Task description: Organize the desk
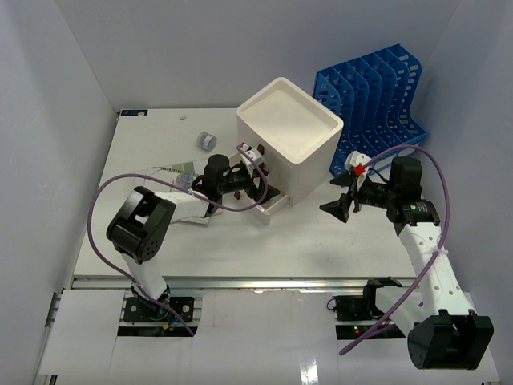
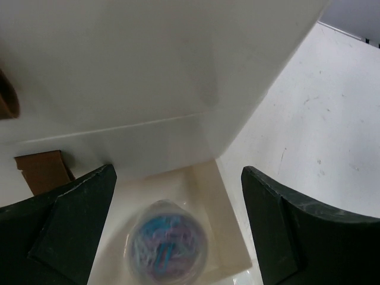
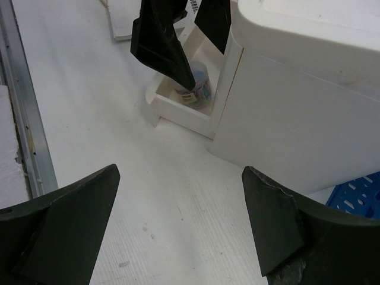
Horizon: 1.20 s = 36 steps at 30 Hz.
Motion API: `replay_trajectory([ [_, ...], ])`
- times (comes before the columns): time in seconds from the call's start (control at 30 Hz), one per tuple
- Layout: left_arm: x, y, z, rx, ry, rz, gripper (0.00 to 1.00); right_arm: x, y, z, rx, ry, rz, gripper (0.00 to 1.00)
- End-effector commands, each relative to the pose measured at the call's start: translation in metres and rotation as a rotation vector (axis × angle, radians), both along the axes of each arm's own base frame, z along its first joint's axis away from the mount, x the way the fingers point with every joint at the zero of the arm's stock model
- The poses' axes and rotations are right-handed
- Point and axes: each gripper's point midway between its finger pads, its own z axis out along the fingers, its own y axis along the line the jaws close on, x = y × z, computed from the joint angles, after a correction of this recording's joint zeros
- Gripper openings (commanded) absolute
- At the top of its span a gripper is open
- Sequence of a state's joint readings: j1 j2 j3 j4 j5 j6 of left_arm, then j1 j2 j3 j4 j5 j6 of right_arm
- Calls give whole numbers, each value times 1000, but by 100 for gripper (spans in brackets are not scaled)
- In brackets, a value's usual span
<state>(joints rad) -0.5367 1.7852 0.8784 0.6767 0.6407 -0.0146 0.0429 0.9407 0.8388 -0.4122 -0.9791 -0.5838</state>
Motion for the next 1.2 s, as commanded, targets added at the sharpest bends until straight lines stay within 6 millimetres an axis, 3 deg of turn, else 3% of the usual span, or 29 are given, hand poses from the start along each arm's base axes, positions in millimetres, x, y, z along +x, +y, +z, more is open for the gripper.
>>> replay_trajectory([
  [0.0, 8, -2, 39, -33, -61, 29, 98, 1, 1, 4, 13, -28, 19, 90],
  [0.13, 6, 5, 64, -43, -94, 59, 98, 2, 1, 4, 13, -26, 17, 90],
  [0.23, 2, 21, 84, -48, -78, 138, 98, 2, 0, 4, 14, -25, 16, 90],
  [0.3, 9, 36, 82, -34, -34, 233, 98, 2, 0, 4, 15, -27, 17, 90],
  [0.4, 28, 104, 83, -66, 180, 627, 98, 1, 0, 4, 18, -23, 17, 90],
  [0.5, 29, 166, 81, -137, 387, 869, 98, 1, 0, 4, 20, -18, 18, 90],
  [0.6, 20, 243, 49, -127, 577, 1199, 98, 2, 0, 4, 21, -14, 16, 90],
  [0.73, 0, 296, 16, -98, 783, 1457, 97, 3, 0, 4, 22, -11, 13, 90],
  [0.9, 2, 318, -18, -97, 950, 1546, 95, 4, -1, 3, 20, -6, 7, 90],
  [1.17, 38, 314, -39, 46, 919, 1412, 98, 5, -2, 1, 20, 5, 3, 90],
])
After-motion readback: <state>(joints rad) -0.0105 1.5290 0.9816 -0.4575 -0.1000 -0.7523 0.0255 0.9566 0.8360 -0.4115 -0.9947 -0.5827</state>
